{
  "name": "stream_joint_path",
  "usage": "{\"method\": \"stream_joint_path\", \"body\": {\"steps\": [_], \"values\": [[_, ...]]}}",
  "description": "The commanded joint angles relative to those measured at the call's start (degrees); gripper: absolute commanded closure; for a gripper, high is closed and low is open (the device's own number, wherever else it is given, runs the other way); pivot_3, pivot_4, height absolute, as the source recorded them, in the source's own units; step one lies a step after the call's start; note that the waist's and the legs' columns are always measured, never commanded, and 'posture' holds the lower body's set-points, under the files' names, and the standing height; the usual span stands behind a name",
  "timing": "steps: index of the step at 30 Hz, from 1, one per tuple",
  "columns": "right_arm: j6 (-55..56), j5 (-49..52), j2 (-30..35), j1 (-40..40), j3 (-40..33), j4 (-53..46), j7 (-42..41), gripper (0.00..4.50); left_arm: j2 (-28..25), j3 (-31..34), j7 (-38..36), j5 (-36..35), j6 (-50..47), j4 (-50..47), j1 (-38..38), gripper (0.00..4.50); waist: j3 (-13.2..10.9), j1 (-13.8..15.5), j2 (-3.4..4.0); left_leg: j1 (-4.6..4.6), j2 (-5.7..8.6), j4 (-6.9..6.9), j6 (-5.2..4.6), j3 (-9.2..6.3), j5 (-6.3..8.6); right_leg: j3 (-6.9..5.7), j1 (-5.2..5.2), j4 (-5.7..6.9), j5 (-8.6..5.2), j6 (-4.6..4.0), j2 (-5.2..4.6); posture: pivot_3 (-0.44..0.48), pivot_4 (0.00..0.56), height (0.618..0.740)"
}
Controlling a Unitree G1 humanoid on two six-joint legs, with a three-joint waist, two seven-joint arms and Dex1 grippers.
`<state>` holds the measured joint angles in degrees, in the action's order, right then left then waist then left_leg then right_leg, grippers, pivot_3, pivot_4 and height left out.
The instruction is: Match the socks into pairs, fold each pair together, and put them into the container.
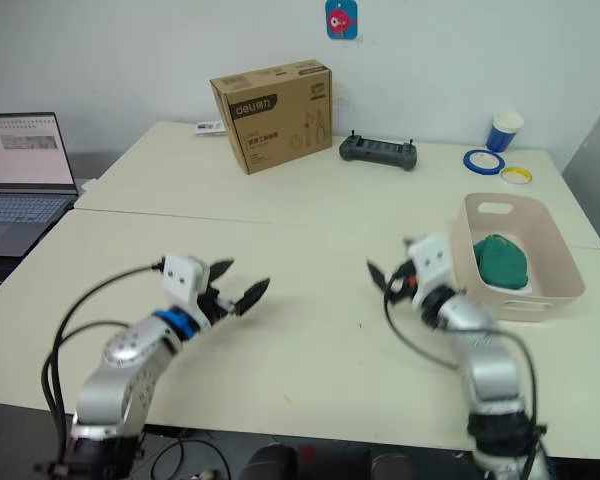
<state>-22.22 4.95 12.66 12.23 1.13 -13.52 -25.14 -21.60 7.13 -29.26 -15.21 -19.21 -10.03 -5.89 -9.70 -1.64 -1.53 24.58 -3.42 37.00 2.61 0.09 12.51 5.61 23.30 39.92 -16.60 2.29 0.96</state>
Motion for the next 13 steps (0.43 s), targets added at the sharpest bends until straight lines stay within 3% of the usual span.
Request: {"method": "stream_joint_path", "body": {"steps": [1, 7, 13], "values": [[7.7, -4.2, 0.7, -5.3, 1.8, -2.6, 3.4, 0.02, 2.7, 0.1, 7.7, 4.4, 2.3, -3.4, 2.3, 0.0, 0.0, 0.2, -0.02, -0.01, 0.03, 0.05, 0.0, 0.0, 0.0, 0.0, -0.02, 0.03, 0.0, 0.0, -0.02, 0.0, 0.15, 0.74], [10.5, -5.3, -0.5, -9.2, 2.4, -2.7, 6.7, 0.02, 4.2, -1.4, 10.4, 7.6, 5.3, -5.9, 7.7, 0.0, 0.1, -0.9, -0.1, -0.76, -0.04, 0.0, 0.02, 0.21, -0.01, 0.17, -0.57, -0.02, -0.08, 0.1, 0.03, 0.0, 0.15, 0.74], [12.0, -5.1, -1.4, -8.6, 3.1, 0.1, 7.1, 0.02, 4.8, -4.1, 9.4, 6.8, 5.0, -8.8, 11.2, 0.0, 0.1, -1.2, -0.11, -0.85, -0.18, -0.12, 0.01, 0.01, -0.01, 0.08, -0.67, -0.01, -0.21, -0.12, 0.27, 0.0, 0.15, 0.74]]}}
